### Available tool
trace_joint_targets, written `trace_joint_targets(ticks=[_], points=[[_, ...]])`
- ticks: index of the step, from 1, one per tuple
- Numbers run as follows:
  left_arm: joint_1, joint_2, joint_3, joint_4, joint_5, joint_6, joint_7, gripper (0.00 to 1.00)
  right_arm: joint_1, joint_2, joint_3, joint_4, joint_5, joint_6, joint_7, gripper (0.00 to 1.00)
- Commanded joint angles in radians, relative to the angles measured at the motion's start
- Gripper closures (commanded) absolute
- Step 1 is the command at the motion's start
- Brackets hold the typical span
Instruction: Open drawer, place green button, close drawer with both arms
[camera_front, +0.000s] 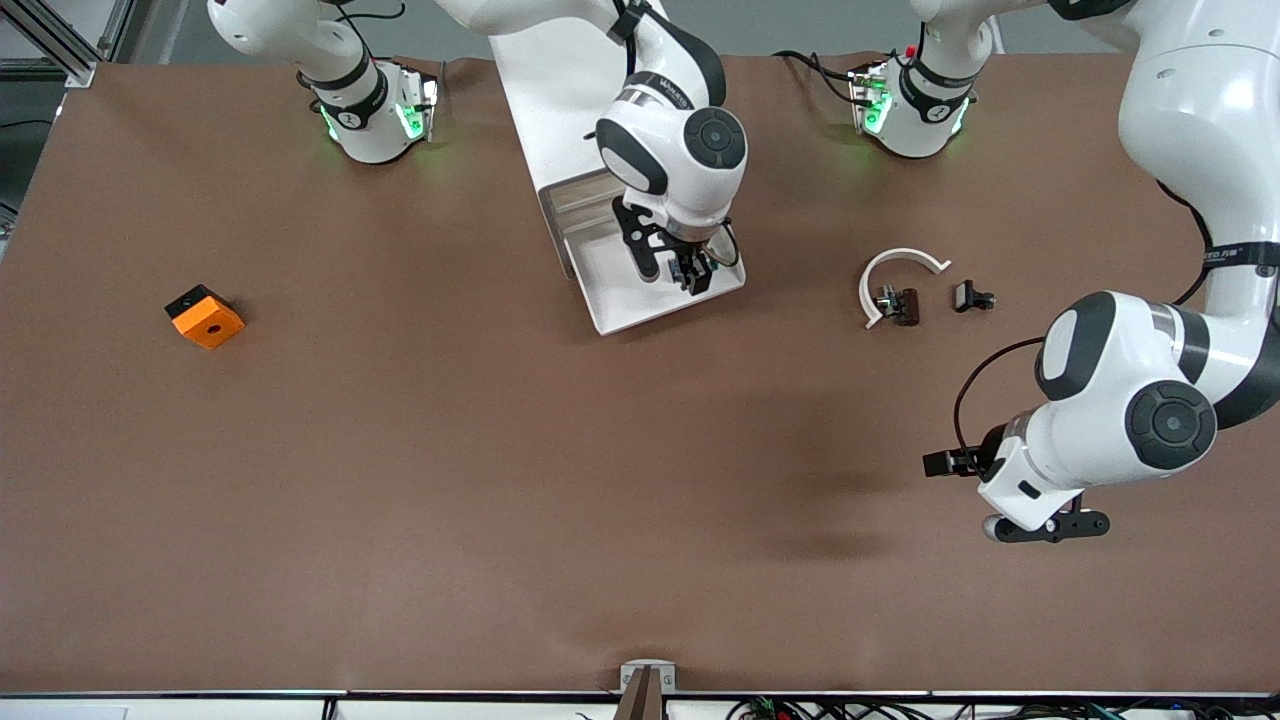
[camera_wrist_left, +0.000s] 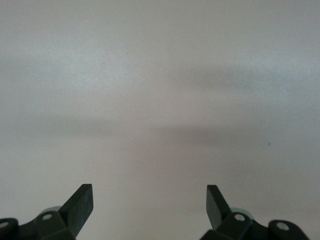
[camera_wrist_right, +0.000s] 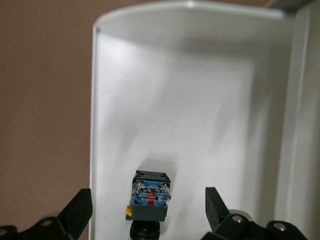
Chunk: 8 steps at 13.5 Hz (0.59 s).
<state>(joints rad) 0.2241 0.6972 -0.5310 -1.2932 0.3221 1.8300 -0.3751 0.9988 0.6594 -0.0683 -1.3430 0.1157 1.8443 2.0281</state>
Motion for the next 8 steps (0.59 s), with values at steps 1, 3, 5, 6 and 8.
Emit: trace_joint_targets(ticks=[1, 3, 5, 6, 8], points=[[0.001, -0.038, -0.021, -0.049, 0.006, 0.003, -0.034, 0.00, -0.074, -0.014, 0.005, 0.082, 0.026, -0.120, -0.167, 0.00], [-0.009, -0.036, -0.027, -0.049, 0.002, 0.011, -0.062, 0.00, -0.110, -0.071, -0.007, 0.071, 0.013, -0.145, -0.361, 0.00], [-0.046, -0.028, -0.029, -0.049, -0.017, 0.043, -0.151, 0.00, -0.185, -0.095, -0.016, 0.073, 0.009, -0.215, -0.529, 0.00], [-0.070, -0.022, -0.029, -0.049, -0.017, 0.066, -0.207, 0.00, -0.224, -0.118, -0.018, 0.073, -0.007, -0.229, -0.617, 0.00], [-0.112, -0.004, -0.029, -0.049, -0.015, 0.095, -0.290, 0.00, -0.319, -0.156, -0.018, 0.073, -0.008, -0.275, -0.792, 0.00]])
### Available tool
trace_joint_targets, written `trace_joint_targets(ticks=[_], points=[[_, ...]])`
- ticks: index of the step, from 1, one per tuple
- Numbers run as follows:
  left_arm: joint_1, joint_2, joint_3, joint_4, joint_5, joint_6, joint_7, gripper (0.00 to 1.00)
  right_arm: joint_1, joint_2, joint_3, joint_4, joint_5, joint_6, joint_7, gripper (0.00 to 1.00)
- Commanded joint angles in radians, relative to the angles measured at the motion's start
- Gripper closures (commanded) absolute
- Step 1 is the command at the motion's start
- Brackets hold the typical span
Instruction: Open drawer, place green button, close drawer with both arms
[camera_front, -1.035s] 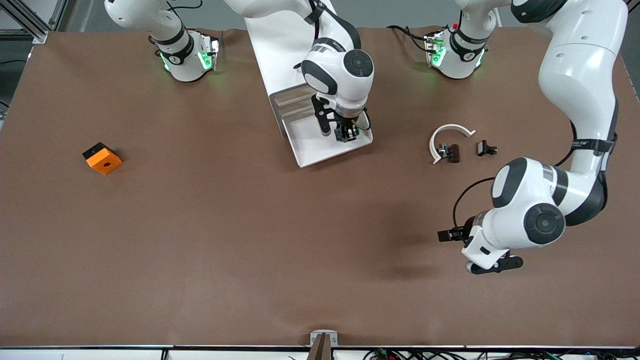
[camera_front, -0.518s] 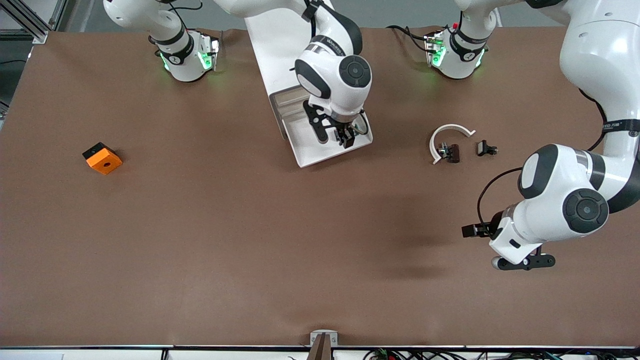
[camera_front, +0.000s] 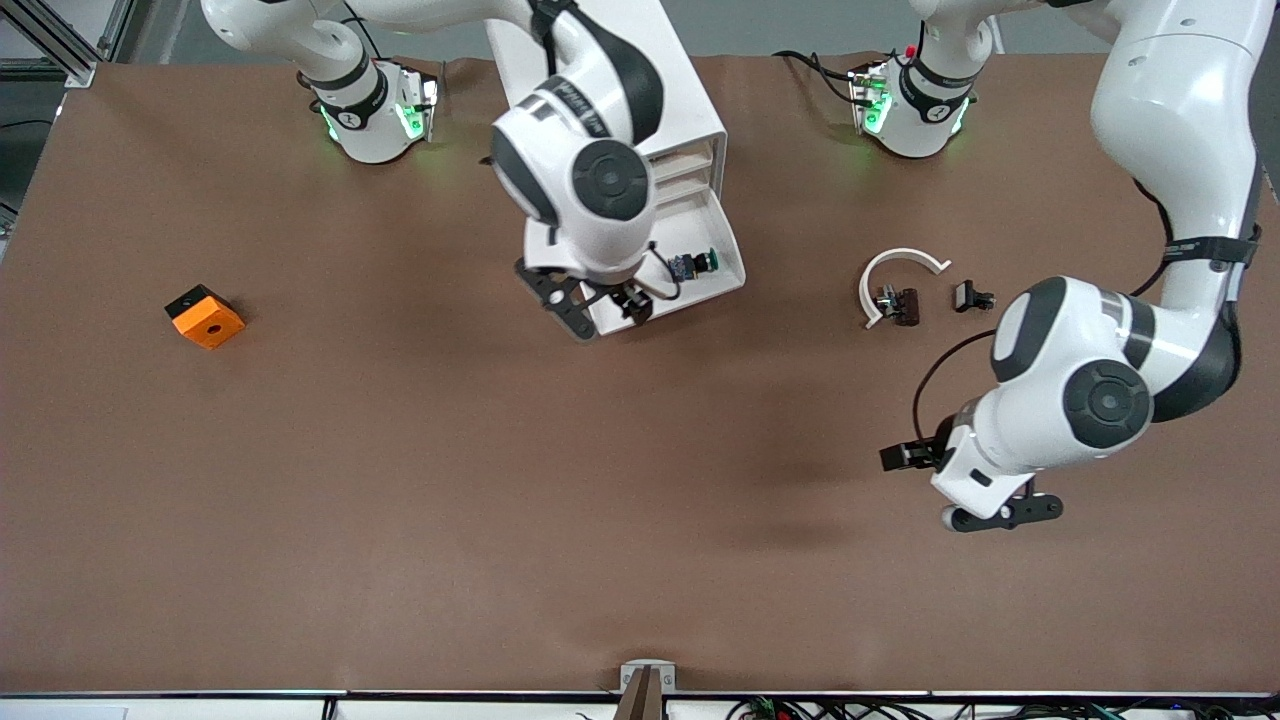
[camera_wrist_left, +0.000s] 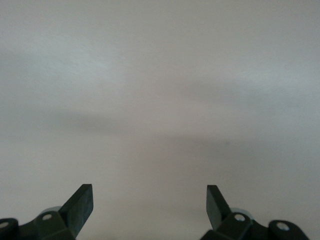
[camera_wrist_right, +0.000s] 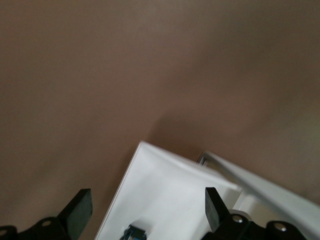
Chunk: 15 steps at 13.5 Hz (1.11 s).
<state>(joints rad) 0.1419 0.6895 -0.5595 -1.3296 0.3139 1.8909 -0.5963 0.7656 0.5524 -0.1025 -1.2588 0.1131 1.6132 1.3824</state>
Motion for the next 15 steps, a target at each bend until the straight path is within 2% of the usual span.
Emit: trace_joint_targets(ticks=[1, 5, 9, 15], points=[[-0.059, 0.011, 0.000, -0.013, -0.009, 0.048, -0.097, 0.00, -0.130, -0.072, 0.017, -0.013, -0.006, -0.065, -0.248, 0.00], [-0.165, 0.044, 0.000, -0.014, -0.009, 0.105, -0.235, 0.00, -0.291, -0.132, 0.017, -0.016, -0.046, -0.125, -0.602, 0.00], [-0.274, 0.079, 0.007, -0.037, 0.004, 0.143, -0.326, 0.00, -0.466, -0.181, 0.017, -0.016, -0.101, -0.157, -1.047, 0.00], [-0.367, 0.114, 0.007, -0.089, 0.002, 0.204, -0.494, 0.00, -0.727, -0.229, 0.018, -0.016, -0.101, -0.176, -1.428, 0.00]])
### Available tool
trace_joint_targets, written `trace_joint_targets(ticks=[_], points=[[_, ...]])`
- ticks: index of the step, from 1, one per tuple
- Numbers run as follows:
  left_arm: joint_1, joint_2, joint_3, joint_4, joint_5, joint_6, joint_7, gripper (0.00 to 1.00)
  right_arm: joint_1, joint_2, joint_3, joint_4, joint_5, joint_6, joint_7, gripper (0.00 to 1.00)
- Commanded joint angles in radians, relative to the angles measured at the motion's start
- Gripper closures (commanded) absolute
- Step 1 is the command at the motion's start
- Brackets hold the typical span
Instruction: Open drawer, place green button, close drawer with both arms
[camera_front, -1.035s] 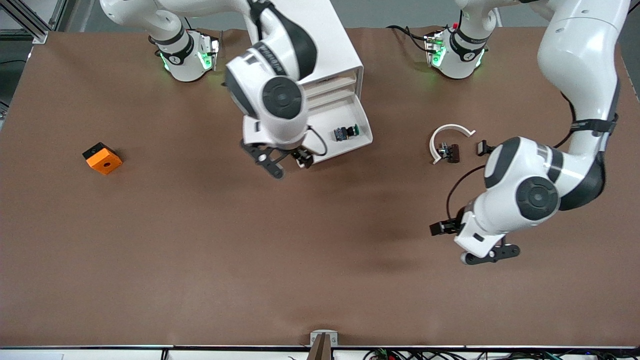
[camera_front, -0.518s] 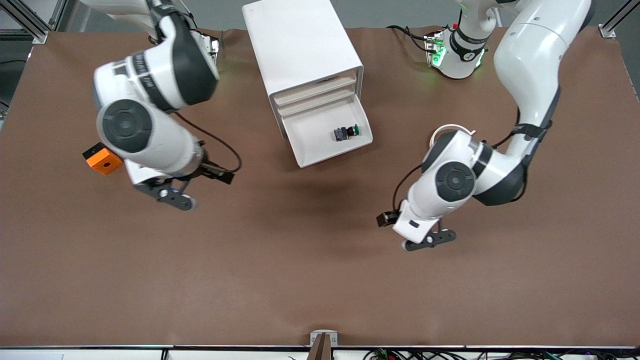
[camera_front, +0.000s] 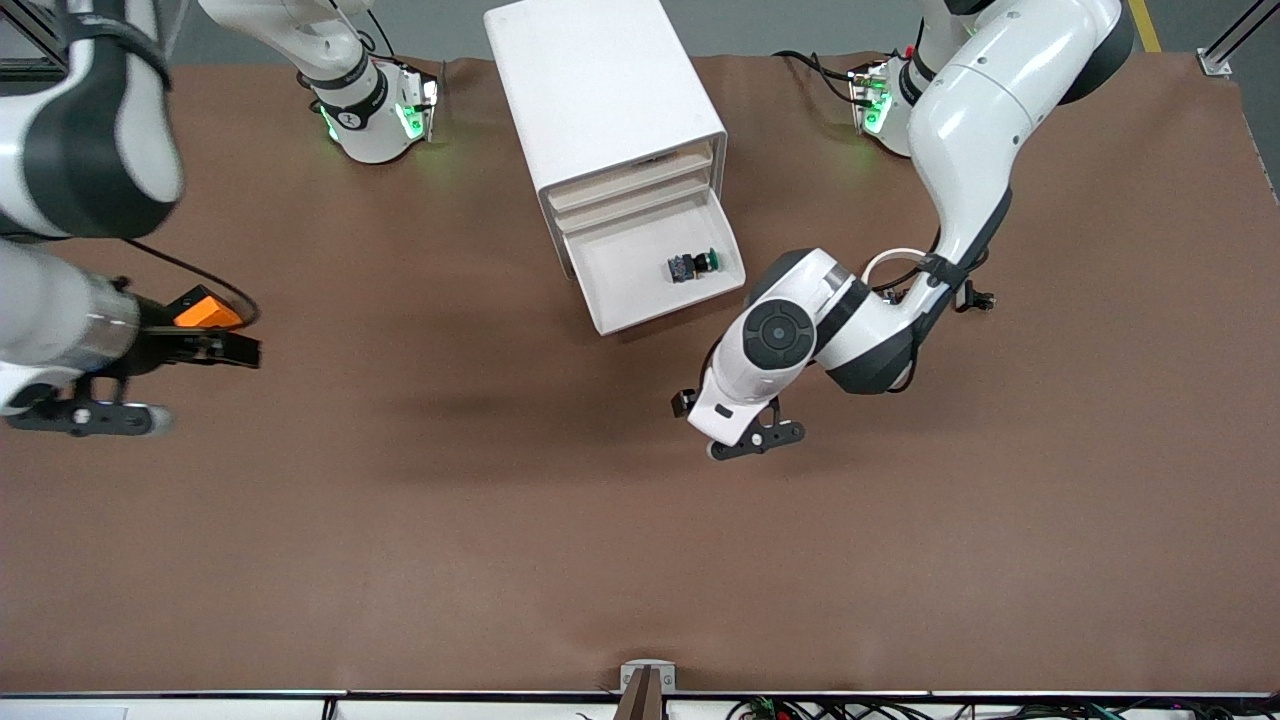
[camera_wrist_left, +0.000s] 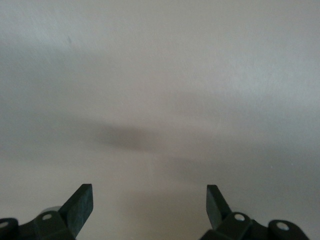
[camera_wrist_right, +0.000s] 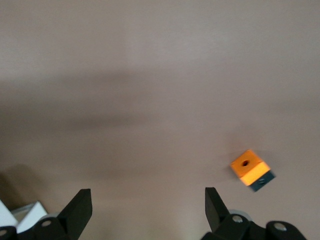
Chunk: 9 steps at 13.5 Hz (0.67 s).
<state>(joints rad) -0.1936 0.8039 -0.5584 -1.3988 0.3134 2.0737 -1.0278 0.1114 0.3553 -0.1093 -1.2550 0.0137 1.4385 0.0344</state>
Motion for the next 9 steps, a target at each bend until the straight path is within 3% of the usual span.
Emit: trace_joint_targets(ticks=[1, 5, 9], points=[[-0.049, 0.000, 0.006, -0.034, 0.003, 0.025, -0.098, 0.00, -0.105, -0.035, 0.026, -0.020, 0.002, -0.001, -0.083, 0.00], [-0.108, -0.002, 0.006, -0.088, -0.002, 0.062, -0.242, 0.00, -0.202, -0.065, 0.025, -0.020, -0.009, -0.004, -0.238, 0.00], [-0.148, -0.002, 0.005, -0.111, -0.005, 0.062, -0.255, 0.00, -0.211, -0.079, 0.025, -0.027, -0.012, -0.013, -0.237, 0.00]])
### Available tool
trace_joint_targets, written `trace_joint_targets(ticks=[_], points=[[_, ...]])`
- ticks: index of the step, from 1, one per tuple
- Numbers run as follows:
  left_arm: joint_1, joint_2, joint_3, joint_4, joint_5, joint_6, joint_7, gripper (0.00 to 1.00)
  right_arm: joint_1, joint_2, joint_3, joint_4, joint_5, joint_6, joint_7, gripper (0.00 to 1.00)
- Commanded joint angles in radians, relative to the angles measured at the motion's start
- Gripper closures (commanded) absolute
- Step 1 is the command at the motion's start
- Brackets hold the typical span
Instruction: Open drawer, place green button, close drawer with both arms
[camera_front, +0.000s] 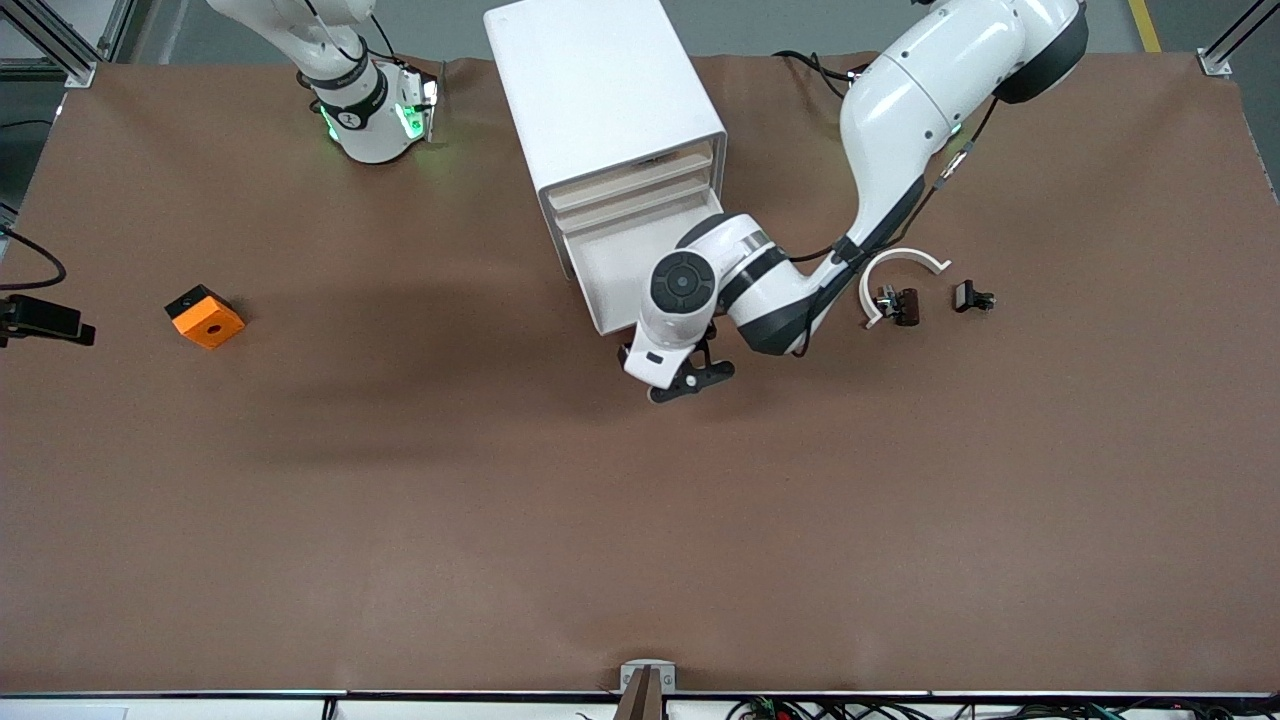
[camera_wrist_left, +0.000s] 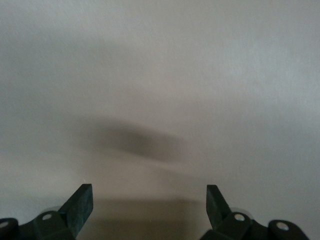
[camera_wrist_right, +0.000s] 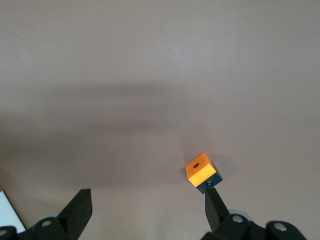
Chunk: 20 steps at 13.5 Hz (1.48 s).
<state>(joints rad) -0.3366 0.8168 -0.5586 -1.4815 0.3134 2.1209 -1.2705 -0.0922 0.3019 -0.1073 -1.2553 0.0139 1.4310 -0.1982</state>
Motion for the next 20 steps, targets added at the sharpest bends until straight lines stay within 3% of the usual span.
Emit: trace_joint_targets(ticks=[1, 8, 14, 20], points=[[-0.016, -0.016, 0.005, -0.039, -0.008, 0.014, -0.012, 0.00, -0.008, -0.026, 0.024, -0.027, -0.011, -0.014, -0.004, 0.00], [-0.071, -0.024, -0.012, -0.088, -0.014, 0.018, -0.053, 0.00, 0.002, -0.020, 0.031, -0.012, -0.015, -0.046, 0.048, 0.00], [-0.075, -0.027, -0.060, -0.086, -0.146, 0.016, -0.066, 0.00, 0.057, -0.027, 0.031, -0.013, -0.006, -0.041, 0.120, 0.00], [-0.097, -0.019, -0.077, -0.086, -0.217, 0.016, -0.148, 0.00, 0.052, -0.196, 0.029, -0.142, -0.002, -0.026, 0.120, 0.00]])
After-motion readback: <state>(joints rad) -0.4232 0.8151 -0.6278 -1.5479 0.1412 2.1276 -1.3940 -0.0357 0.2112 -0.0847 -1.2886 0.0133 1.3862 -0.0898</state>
